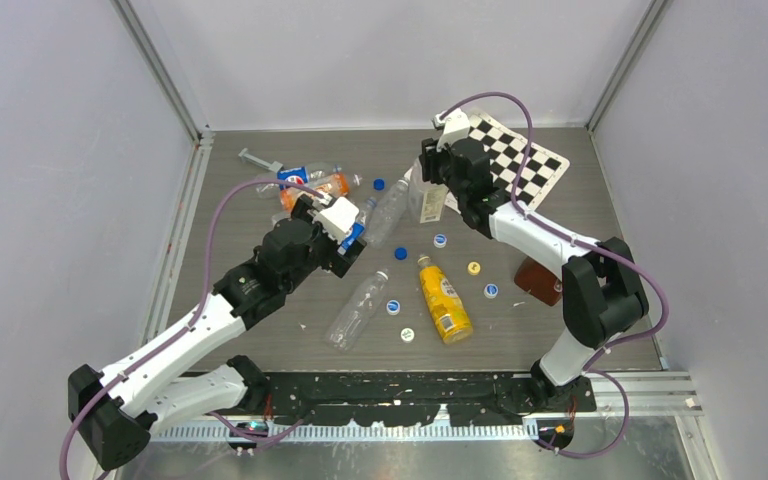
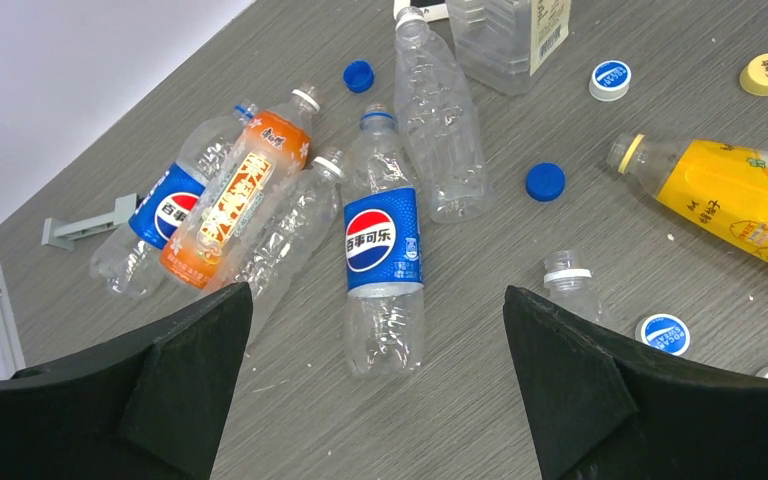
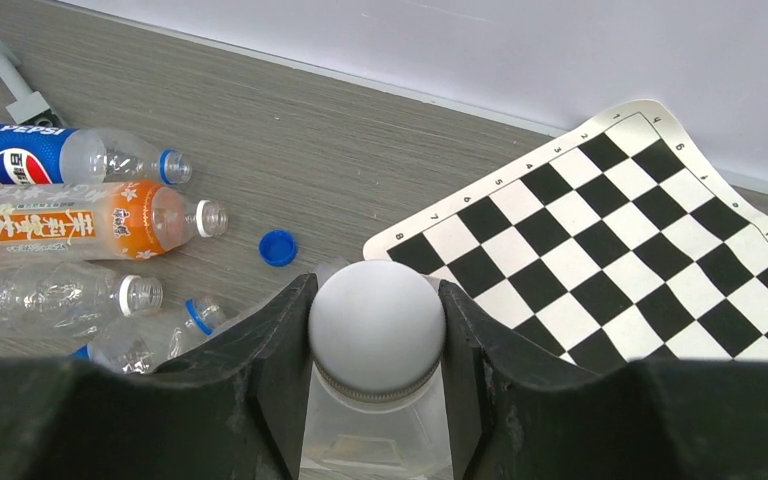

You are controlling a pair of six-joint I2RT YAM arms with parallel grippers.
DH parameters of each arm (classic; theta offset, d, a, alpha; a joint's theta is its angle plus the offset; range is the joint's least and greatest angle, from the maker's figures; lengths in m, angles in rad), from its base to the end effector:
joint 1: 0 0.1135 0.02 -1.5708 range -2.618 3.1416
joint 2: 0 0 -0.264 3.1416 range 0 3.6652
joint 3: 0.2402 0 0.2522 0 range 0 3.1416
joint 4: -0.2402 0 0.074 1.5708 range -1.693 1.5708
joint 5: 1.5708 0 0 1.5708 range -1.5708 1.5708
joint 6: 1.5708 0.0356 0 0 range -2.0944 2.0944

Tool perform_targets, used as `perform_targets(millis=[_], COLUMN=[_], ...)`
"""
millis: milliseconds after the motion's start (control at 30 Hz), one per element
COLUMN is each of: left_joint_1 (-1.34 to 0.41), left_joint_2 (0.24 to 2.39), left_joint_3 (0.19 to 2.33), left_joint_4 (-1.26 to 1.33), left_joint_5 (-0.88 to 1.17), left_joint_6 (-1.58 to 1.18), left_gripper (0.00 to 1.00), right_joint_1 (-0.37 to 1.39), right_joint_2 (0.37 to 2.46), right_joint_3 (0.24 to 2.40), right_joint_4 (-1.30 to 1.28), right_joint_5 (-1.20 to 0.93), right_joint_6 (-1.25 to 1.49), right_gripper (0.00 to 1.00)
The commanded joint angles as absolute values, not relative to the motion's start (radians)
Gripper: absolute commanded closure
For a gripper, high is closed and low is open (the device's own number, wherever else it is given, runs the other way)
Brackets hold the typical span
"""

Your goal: Screw on the bottle caps

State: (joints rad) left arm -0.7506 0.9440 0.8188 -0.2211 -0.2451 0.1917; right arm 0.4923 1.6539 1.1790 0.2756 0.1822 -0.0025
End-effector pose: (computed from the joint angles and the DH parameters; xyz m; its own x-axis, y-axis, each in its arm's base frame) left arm 0.1651 -0.1422 0.3194 -0.1494 0.3921 -0.9077 0.5330 0.8051 0.2601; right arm 0.3503 0.1806 0.2964 -0.1737 -0.0959 -0.9801 -0.3087 0.9504 -0.0383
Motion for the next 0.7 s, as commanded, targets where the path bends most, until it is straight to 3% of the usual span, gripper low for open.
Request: perform_targets(millis=[0, 133, 433, 667], left_joint_1=[-0.746, -0.746, -0.746, -0.745], left_joint_2=[0.923, 0.929, 0.938, 0.956], left_joint_3=[0.824, 0.824, 0.823, 0.843], left_joint_4=[-0.165, -0.166, -0.163, -0.185], left_joint_5=[-0.259, -0.258, -0.271, -0.273], left_joint_6=[0.204, 0.204, 0.187, 0.137], left_gripper=[0.0, 0.0, 0.0, 0.0], right_joint_1=[0.488, 0.488, 0.488, 0.488], right_joint_2=[1.646, 1.638, 1.584, 1.423], right_joint_3=[1.173, 1.18, 1.2, 1.205], right_joint_4=[0.317, 0.291, 0.233, 0.106], right_joint_5=[0.169, 0.167, 0.16, 0.202], right_joint_6=[-0.011, -0.015, -0.018, 0.033], right_gripper=[0.58, 0.38, 0.07, 0.04])
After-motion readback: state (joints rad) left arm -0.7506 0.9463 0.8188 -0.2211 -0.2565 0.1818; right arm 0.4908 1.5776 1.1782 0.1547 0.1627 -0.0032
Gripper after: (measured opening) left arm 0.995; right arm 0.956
